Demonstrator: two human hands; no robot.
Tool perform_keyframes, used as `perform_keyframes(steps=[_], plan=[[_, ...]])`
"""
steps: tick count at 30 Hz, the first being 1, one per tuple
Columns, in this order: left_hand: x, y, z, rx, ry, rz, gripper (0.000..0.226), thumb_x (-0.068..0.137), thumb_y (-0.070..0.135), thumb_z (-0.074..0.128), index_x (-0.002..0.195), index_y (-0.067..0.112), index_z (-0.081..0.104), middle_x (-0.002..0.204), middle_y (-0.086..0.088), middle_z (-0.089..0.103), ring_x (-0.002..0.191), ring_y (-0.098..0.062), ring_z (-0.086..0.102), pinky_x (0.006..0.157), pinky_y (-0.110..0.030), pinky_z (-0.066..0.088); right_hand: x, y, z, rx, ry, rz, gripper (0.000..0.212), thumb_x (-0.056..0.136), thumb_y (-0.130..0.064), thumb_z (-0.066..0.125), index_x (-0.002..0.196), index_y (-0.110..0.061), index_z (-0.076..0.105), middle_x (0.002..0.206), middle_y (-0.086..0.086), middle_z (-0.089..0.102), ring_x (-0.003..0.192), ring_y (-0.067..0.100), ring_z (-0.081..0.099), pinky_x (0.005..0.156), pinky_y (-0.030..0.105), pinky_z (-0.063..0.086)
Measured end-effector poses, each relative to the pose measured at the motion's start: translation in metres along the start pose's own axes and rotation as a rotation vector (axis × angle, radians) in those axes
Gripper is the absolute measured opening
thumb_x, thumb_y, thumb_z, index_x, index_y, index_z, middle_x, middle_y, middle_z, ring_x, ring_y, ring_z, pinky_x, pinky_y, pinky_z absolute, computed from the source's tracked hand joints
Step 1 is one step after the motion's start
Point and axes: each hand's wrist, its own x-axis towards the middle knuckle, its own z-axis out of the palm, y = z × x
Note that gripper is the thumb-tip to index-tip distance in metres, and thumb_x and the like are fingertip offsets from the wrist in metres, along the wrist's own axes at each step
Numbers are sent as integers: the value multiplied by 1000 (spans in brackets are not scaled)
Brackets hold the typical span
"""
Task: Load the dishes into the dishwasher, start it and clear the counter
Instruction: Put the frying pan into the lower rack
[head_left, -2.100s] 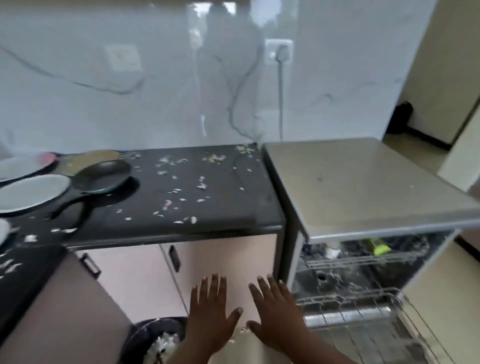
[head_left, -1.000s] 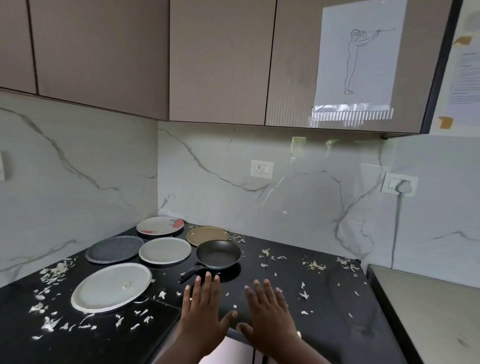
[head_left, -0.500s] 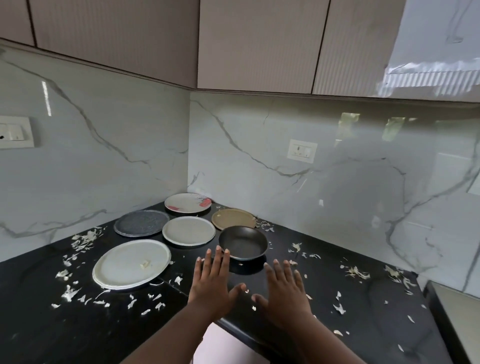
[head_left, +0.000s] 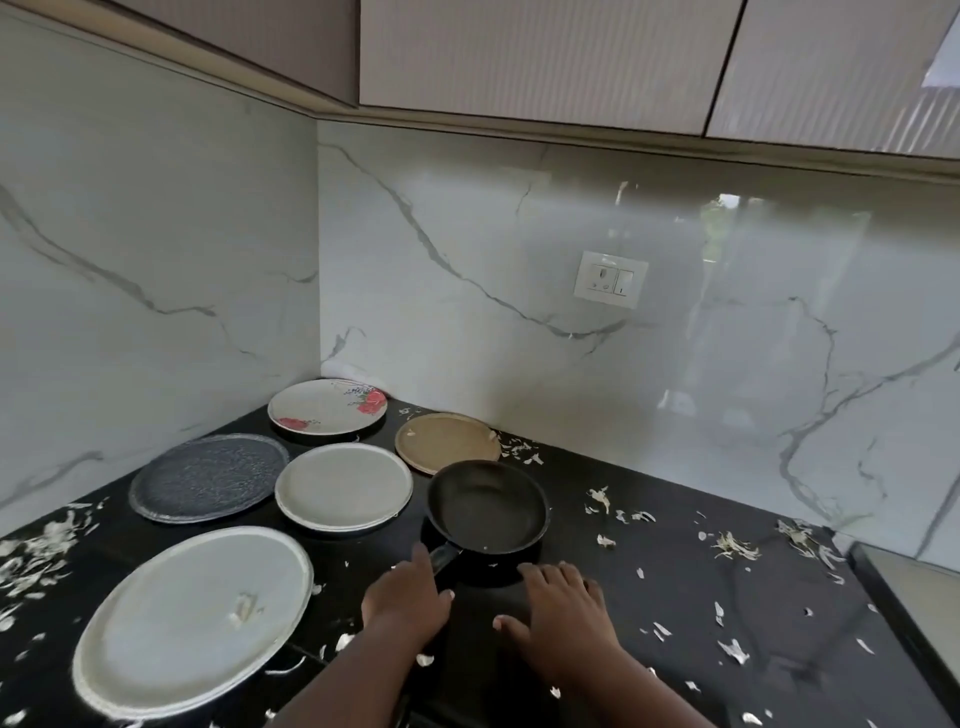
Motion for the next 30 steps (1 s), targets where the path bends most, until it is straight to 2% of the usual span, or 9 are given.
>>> perform_keyframes(steps=[2,6,9,13,17,20,22,25,30], plan=[[8,2,1,-97,-4,7,45,93,50,49,123,17,45,125,-6,60,116,-26,58,90,-37,46,4,-3,0,-12,-1,4,74,86,-66,43,148,-27,28,149,-2,38,142,23,24,114,44,19],[17,13,2,-262,3,2,37,92,54,46,104,20,52,115,-4,64,110,-25,60,83,-34,43,21,-4,-10,63,6,112,60,86,-68,40,133,-30,44,132,-4,54,126,20,45,101,39,33],[16,32,3,-392,11,-2,35,92,56,46,96,22,52,110,-3,65,106,-24,62,78,-32,41,30,-5,-22,364,1,277,49,84,-72,43,105,-30,56,100,-9,67,98,14,61,83,31,45],[-1,65,3,-609,-6,134,31,92,55,49,91,25,54,95,4,65,90,-14,62,73,-30,44,35,-1,-38,886,8,465,53,84,-66,55,69,-16,61,58,-7,62,60,11,59,62,28,45],[-30,102,10,-1038,-162,296,16,94,36,61,100,21,66,89,5,71,84,-7,66,78,-28,52,30,26,-47,1595,-64,653,45,81,-49,72,98,-7,68,84,11,74,70,24,69,67,35,54],[-50,123,26,-1235,-309,475,27,94,22,61,121,24,64,107,5,73,88,0,68,81,-20,54,14,50,-44,1875,107,669,27,82,-18,74,99,0,61,77,16,69,60,27,65,57,35,54],[-59,135,32,-1223,-364,554,31,94,28,61,125,33,60,110,10,72,77,7,65,71,-12,51,-1,64,-40,1884,264,703,12,83,-4,69,85,0,59,62,14,58,53,26,58,55,36,52],[-72,156,42,-999,-388,680,37,87,58,55,120,43,62,106,23,70,90,7,65,81,-15,50,-30,93,-42,1711,452,790,13,83,3,63,75,0,54,55,13,51,47,24,51,50,35,48],[-107,206,79,-585,-235,882,53,90,67,36,84,20,60,78,7,62,76,-6,58,71,-28,45,-100,154,-51,1510,513,844,16,86,5,59,73,-1,52,53,13,49,41,23,48,43,31,45]])
